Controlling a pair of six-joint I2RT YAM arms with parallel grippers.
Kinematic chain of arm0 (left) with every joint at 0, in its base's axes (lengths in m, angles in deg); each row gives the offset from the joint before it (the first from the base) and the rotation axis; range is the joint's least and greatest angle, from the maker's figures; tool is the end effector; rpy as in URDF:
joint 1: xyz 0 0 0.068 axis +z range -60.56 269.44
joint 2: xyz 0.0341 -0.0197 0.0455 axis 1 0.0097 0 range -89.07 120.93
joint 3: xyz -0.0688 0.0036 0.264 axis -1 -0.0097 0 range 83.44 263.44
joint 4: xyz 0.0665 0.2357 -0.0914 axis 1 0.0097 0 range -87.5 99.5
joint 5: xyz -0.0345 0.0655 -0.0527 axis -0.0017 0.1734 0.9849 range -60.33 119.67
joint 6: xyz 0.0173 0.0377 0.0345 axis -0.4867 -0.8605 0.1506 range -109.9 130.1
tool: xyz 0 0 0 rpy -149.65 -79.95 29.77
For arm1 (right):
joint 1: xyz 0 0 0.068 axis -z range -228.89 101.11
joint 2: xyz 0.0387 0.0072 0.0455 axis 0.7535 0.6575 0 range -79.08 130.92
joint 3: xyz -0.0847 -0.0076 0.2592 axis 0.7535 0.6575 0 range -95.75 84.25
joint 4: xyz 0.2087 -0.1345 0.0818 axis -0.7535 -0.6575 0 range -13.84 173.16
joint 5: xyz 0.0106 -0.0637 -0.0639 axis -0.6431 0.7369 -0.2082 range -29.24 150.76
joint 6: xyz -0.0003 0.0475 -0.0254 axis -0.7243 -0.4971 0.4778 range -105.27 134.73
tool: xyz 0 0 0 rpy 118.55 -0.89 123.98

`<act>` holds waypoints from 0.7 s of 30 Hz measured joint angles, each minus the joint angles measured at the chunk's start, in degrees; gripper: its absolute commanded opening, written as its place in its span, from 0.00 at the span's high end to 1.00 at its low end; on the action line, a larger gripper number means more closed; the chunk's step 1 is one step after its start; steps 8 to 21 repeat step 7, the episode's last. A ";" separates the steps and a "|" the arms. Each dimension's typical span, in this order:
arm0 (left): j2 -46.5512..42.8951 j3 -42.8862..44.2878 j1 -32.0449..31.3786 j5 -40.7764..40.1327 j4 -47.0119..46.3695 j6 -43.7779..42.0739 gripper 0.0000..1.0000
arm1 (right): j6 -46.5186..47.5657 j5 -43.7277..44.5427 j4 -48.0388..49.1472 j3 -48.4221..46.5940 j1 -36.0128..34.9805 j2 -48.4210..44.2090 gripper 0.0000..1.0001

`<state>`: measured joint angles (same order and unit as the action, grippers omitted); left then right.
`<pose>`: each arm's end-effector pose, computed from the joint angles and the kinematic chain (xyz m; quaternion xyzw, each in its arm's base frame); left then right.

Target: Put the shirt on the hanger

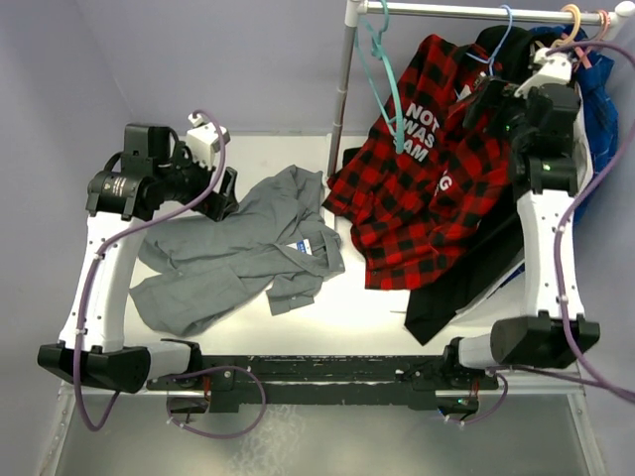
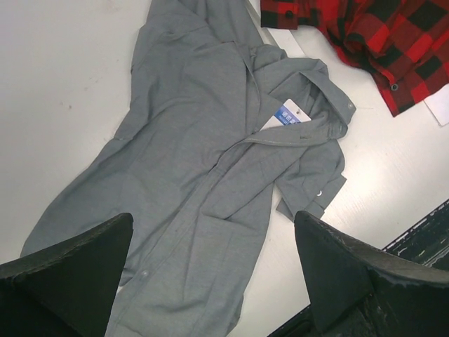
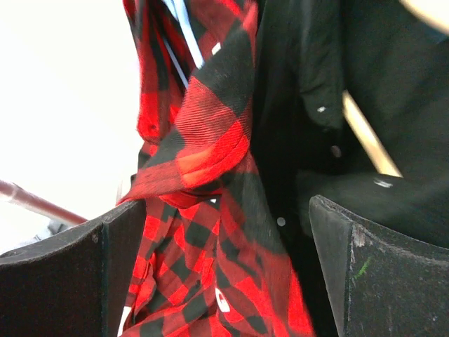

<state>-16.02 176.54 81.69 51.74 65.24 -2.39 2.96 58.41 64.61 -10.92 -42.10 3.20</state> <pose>0.2274 -0.0444 0.4338 0.2336 0.8716 -0.1589 0.4007 0.3169 -0.0363 0.4774 0.1059 0.7335 0.0442 0.6699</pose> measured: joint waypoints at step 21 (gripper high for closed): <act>0.31 0.00 1.66 0.59 -0.20 -0.42 0.01 | 0.42 0.48 2.64 0.07 -1.14 -10.86 0.01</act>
